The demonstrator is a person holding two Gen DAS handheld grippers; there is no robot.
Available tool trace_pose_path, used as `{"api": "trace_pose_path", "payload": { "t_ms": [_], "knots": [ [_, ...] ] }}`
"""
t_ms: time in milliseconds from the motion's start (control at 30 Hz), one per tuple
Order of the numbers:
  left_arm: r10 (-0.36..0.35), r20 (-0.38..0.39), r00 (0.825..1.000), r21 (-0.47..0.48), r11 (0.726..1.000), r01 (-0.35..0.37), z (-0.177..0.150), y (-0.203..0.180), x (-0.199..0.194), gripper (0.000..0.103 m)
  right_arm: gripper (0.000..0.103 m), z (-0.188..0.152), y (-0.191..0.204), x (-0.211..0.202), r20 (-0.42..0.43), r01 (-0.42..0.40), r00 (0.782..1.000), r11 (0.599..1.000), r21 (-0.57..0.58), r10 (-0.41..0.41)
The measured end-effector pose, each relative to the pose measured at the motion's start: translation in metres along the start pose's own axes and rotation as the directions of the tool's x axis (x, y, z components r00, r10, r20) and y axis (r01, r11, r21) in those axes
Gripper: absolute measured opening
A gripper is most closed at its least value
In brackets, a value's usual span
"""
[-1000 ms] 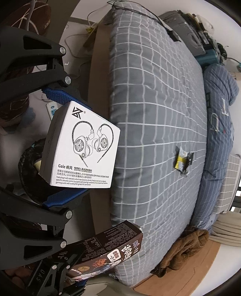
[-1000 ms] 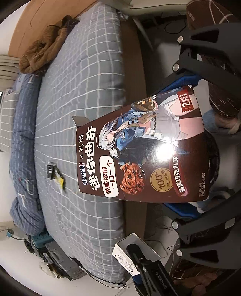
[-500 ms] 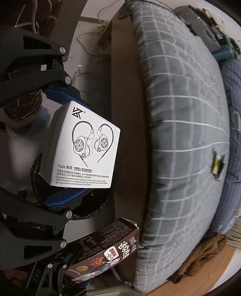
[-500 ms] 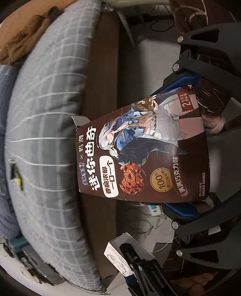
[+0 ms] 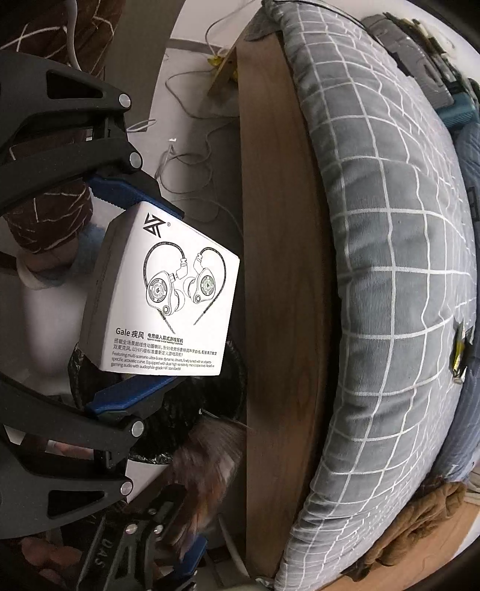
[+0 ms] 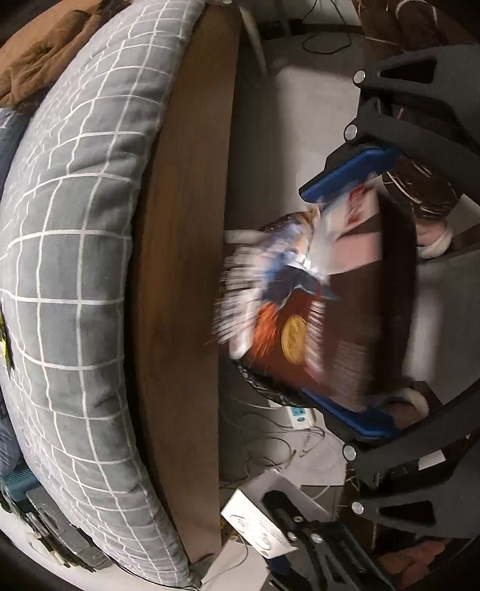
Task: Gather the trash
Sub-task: 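Lower the cookie box with the right tool over the bin while the left lowers the white box, then open the right tool over the bin while the left tool releases the white box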
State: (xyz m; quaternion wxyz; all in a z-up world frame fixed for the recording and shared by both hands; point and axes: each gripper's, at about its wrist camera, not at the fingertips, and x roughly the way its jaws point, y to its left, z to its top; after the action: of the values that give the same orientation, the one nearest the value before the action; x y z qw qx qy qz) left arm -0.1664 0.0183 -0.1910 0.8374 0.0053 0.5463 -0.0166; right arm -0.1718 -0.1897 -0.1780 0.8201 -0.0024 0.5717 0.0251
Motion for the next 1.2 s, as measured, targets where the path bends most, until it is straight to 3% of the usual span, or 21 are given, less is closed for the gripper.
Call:
{"api": "trace_pose_path", "payload": {
  "t_ms": [233,467,867,967,1067,1200],
  "knots": [
    [-0.007,-0.008,1.000,0.015,1.000,0.007,0.000,-0.014,0.011,0.076,0.095,0.007,-0.016,-0.002,0.023,0.000,1.000,0.999,0.051,-0.001],
    [-0.040,-0.016,0.999,0.056,0.998,0.041,0.002,-0.047,0.018,0.076,0.095,0.003,-0.040,-0.013,0.049,0.056,0.997,0.996,0.063,-0.059],
    [-0.091,-0.022,0.996,0.126,0.988,0.094,0.014,-0.098,0.023,0.077,0.095,-0.007,-0.101,-0.025,0.050,0.113,0.991,0.977,0.183,-0.124],
    [-0.085,-0.013,0.996,0.133,0.987,0.086,0.016,-0.104,0.023,0.079,0.095,-0.008,-0.107,-0.026,0.051,0.117,0.990,0.974,0.196,-0.129],
    [-0.056,0.000,0.998,0.141,0.988,0.056,0.016,-0.105,0.024,0.094,0.095,-0.007,-0.106,-0.026,0.055,0.118,0.990,0.974,0.193,-0.130],
    [-0.050,0.020,0.999,0.112,0.993,0.048,0.022,-0.094,0.018,0.097,0.095,-0.004,-0.097,-0.027,0.072,0.122,0.988,0.979,0.165,-0.136]
  ]
}}
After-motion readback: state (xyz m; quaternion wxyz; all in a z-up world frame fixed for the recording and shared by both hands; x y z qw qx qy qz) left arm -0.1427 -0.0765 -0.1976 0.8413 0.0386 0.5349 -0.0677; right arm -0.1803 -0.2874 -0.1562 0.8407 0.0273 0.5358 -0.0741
